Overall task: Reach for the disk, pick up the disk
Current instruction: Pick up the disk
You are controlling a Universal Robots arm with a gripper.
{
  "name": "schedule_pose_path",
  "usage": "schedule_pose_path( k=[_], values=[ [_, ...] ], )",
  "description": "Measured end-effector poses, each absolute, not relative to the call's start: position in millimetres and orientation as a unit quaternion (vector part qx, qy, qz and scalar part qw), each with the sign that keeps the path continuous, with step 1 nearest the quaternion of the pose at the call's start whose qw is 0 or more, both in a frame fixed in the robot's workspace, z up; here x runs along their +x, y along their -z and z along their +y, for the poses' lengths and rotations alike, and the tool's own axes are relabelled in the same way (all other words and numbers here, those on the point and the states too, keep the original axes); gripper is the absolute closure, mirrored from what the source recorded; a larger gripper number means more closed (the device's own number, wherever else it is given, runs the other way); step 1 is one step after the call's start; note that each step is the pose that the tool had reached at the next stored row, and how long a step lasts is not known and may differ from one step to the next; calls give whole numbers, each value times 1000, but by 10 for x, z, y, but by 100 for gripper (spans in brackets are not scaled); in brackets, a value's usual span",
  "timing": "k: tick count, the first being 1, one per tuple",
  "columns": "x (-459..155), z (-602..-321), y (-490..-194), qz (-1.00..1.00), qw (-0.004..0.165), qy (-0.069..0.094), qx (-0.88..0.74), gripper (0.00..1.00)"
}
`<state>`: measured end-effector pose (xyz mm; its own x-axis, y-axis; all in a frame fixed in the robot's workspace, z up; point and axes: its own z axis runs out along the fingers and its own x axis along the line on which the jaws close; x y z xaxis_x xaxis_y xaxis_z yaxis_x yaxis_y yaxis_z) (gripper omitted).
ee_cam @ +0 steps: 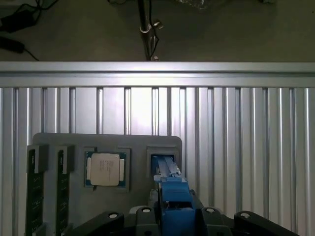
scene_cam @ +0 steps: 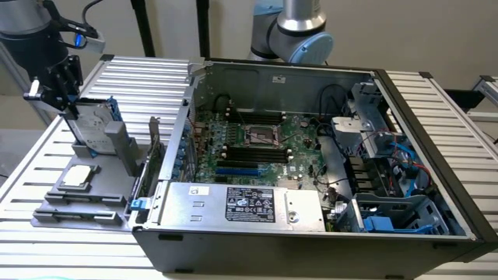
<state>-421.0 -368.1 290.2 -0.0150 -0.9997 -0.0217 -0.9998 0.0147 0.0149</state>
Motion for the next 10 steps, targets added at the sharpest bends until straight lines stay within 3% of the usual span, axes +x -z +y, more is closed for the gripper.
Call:
schedule_pose_path(
  k=[10],
  values=[
    [-4210, -3704, -2903, 712, 2, -13, -702, 67]
  ],
)
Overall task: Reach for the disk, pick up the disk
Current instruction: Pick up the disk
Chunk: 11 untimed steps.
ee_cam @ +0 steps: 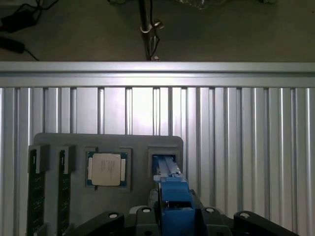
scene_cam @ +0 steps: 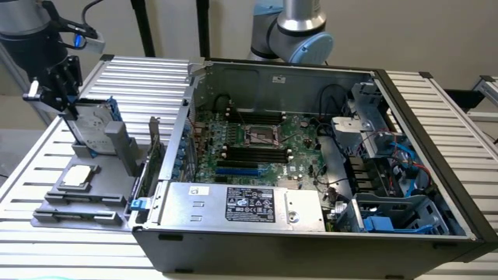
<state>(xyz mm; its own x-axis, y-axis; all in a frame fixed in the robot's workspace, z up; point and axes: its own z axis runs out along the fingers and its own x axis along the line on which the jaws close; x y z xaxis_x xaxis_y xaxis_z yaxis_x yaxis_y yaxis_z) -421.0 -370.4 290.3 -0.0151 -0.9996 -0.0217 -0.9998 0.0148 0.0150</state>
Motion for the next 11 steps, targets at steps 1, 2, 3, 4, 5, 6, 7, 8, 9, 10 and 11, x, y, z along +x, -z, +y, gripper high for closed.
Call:
schedule_pose_path(
  k=[1, 2, 3, 4, 5, 6, 7, 8, 9, 10, 11],
  values=[
    [-4210, -3707, -2903, 712, 2, -13, -702, 67],
    [-4210, -3710, -2903, 712, 2, -13, -702, 67],
    [-4211, -3711, -2902, 712, 2, -13, -702, 67],
    [-4211, -3712, -2902, 712, 3, -13, -702, 67],
    [-4212, -3714, -2902, 712, 3, -13, -702, 67],
    [-4212, -3718, -2902, 712, 2, -13, -702, 67],
    [-4212, -3720, -2903, 712, 2, -13, -702, 67],
    [-4212, -3723, -2902, 712, 2, -13, -702, 67],
    [-4212, -3726, -2902, 712, 3, -13, -702, 67],
    [-4213, -3729, -2902, 712, 3, -13, -702, 67],
    [-4213, -3731, -2902, 712, 3, -13, -702, 67]
  ],
)
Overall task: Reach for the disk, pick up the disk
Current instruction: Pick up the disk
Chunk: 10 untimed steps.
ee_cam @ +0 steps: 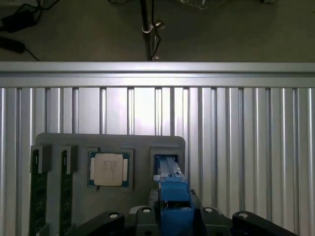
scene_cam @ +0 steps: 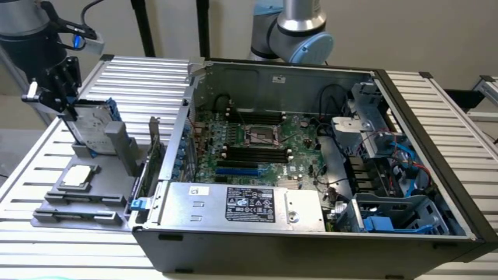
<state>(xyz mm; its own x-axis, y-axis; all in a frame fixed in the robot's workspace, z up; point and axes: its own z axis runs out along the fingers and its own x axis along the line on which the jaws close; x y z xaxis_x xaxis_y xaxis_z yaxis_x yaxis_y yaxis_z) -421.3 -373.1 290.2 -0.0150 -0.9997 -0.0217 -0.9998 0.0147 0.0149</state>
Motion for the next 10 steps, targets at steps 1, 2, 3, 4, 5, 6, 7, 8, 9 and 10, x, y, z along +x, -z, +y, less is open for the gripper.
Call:
schedule_pose_path(
  k=[1, 2, 3, 4, 5, 6, 7, 8, 9, 10],
  values=[
    [-4213, -3731, -2902, 712, 3, -13, -702, 67],
    [-4213, -3731, -2902, 712, 3, -13, -702, 67],
    [-4213, -3731, -2902, 712, 3, -13, -702, 67],
    [-4213, -3731, -2902, 712, 3, -13, -702, 67],
    [-4213, -3732, -2902, 712, 3, -13, -702, 67],
    [-4213, -3731, -2902, 712, 3, -13, -702, 67],
    [-4213, -3732, -2902, 712, 3, -13, -702, 67],
    [-4213, -3731, -2902, 712, 3, -13, -702, 67],
    [-4213, -3732, -2902, 712, 3, -13, -702, 67],
    [-4213, -3733, -2902, 712, 2, -13, -702, 67]
  ],
)
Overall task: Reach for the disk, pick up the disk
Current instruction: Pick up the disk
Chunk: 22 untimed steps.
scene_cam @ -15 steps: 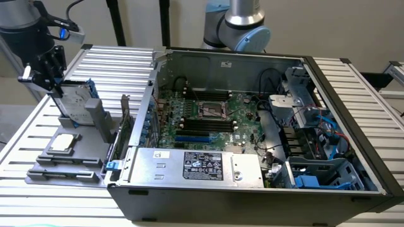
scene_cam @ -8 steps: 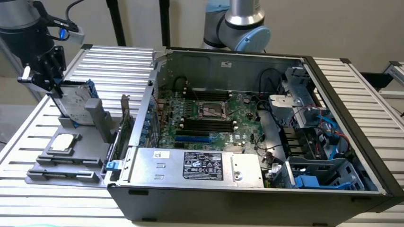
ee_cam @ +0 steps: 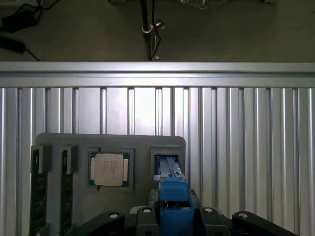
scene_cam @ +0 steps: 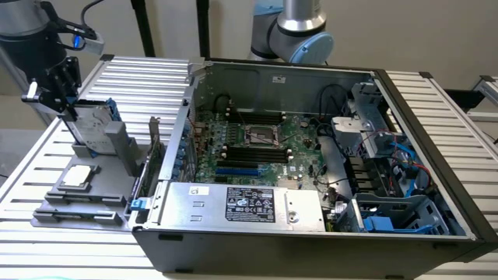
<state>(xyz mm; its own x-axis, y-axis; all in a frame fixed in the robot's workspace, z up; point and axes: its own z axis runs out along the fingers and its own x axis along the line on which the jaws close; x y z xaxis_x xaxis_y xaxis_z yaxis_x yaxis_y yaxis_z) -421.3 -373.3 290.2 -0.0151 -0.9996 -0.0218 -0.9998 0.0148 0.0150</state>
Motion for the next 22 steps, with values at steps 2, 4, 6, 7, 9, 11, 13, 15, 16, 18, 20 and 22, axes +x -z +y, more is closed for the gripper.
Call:
schedule_pose_path(
  k=[2, 4, 6, 7, 9, 11, 13, 15, 16, 18, 20, 22],
  values=[
    [-4213, -3736, -2902, 712, 3, -13, -702, 67],
    [-4213, -3736, -2903, 712, 3, -13, -702, 67],
    [-4214, -3737, -2910, 712, 3, -13, -702, 67],
    [-4213, -3737, -2916, 712, 3, -14, -702, 67],
    [-4213, -3737, -2934, 712, 3, -14, -702, 67],
    [-4213, -3737, -2958, 712, 4, -14, -702, 67],
    [-4212, -3737, -2993, 712, 5, -15, -702, 67],
    [-4211, -3737, -3039, 712, 6, -16, -702, 67],
    [-4209, -3737, -3064, 712, 6, -17, -702, 67],
    [-4205, -3737, -3122, 712, 7, -18, -702, 67],
    [-4199, -3737, -3184, 712, 8, -19, -702, 67],
    [-4189, -3737, -3257, 712, 9, -20, -702, 67]
  ],
)
